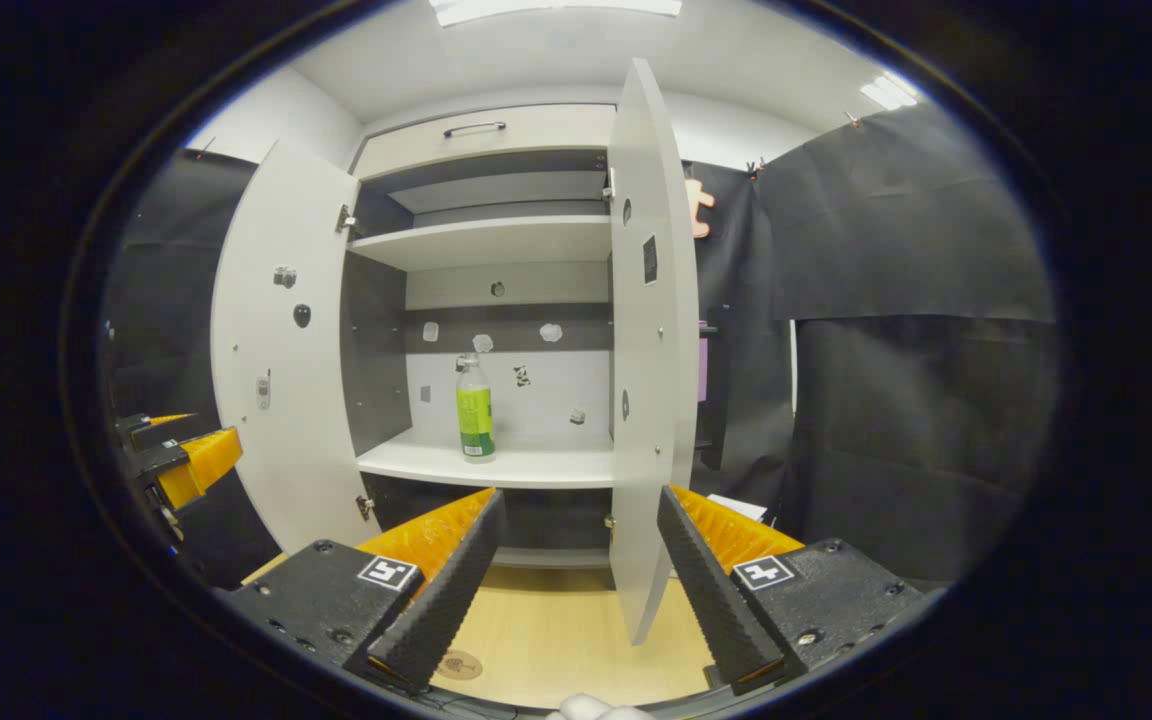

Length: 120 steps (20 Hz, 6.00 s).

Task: Grasp the bottle in the cabinet with the left hand and place it on the coaster, then close the right door with the right hand and the left door with the left hand.

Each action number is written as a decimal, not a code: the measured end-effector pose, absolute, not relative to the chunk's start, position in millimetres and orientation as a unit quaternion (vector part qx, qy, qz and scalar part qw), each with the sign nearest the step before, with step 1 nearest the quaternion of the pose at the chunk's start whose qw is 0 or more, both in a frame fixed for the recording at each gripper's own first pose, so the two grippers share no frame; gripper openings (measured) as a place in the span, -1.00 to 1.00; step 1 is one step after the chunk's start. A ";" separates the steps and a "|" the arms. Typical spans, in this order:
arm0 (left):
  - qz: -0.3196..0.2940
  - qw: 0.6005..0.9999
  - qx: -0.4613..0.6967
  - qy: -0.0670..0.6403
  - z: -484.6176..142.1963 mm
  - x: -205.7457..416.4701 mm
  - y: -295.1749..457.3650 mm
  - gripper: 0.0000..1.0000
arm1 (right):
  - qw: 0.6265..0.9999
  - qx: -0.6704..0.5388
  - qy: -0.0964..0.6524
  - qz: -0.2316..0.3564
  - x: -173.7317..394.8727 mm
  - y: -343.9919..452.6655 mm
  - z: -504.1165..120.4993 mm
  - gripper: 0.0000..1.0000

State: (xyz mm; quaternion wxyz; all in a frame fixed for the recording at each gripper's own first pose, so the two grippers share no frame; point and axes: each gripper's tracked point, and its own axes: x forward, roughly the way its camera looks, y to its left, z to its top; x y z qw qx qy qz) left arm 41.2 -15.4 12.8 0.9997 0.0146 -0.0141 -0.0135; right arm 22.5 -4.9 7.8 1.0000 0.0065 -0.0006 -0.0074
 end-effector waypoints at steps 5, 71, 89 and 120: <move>-0.035 0.999 0.006 -0.029 30.5 79.6 -29.8 0.89 | 1.000 0.008 0.004 -0.012 27.7 -5.6 8.3 1.00; -0.167 0.985 -0.031 0.005 -183.2 95.4 -131.8 0.53 | 0.996 -0.040 0.068 -0.047 -7.8 -37.6 -29.8 0.99; -0.198 0.980 -0.017 0.024 -321.0 73.5 -145.3 0.57 | 0.992 -0.067 0.098 -0.038 -13.5 -36.0 -40.4 1.00; -0.102 0.995 0.002 -0.018 -49.2 43.2 -32.7 1.00 | 0.995 -0.010 0.017 -0.099 -2.8 -93.5 -4.3 0.99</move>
